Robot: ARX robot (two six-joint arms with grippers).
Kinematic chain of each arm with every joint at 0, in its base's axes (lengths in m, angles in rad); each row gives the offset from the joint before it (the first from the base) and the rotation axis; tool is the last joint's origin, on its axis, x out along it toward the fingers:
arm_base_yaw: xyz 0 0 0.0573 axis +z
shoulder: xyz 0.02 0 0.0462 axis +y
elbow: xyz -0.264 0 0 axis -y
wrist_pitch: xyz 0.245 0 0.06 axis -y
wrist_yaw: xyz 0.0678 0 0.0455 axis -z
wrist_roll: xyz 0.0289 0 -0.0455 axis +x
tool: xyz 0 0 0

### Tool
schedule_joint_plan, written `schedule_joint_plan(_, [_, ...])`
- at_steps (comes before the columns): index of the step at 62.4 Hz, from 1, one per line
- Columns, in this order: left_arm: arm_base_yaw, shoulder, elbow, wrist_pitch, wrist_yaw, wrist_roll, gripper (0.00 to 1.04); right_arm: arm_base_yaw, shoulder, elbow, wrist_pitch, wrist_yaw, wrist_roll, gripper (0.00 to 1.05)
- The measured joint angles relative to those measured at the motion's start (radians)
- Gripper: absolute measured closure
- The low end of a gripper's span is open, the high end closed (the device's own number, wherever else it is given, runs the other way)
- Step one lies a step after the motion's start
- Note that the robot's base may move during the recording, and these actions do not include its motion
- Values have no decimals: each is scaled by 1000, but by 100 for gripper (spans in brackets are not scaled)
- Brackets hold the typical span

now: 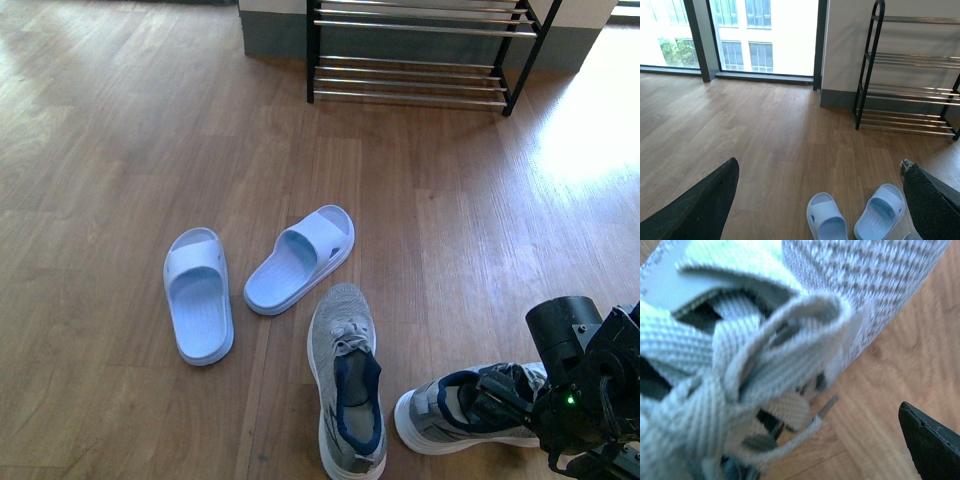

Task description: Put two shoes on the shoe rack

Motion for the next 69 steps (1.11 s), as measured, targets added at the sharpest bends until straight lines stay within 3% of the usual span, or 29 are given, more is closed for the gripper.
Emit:
schedule_joint_plan(12, [0,0,0,0,0,0,9,-99,-8,-3,36,92,-180,9])
schedule_joint_plan(24, [0,0,0,0,0,0,9,-150,-37,-25,-5,-177,11,9])
schedule_joint_plan(49, [0,0,0,0,0,0,9,-90,4,-43,71,-183,69,9])
schedule_joint_plan(69, [0,0,0,0,0,0,9,-116,7,-74,113,-161,14,54])
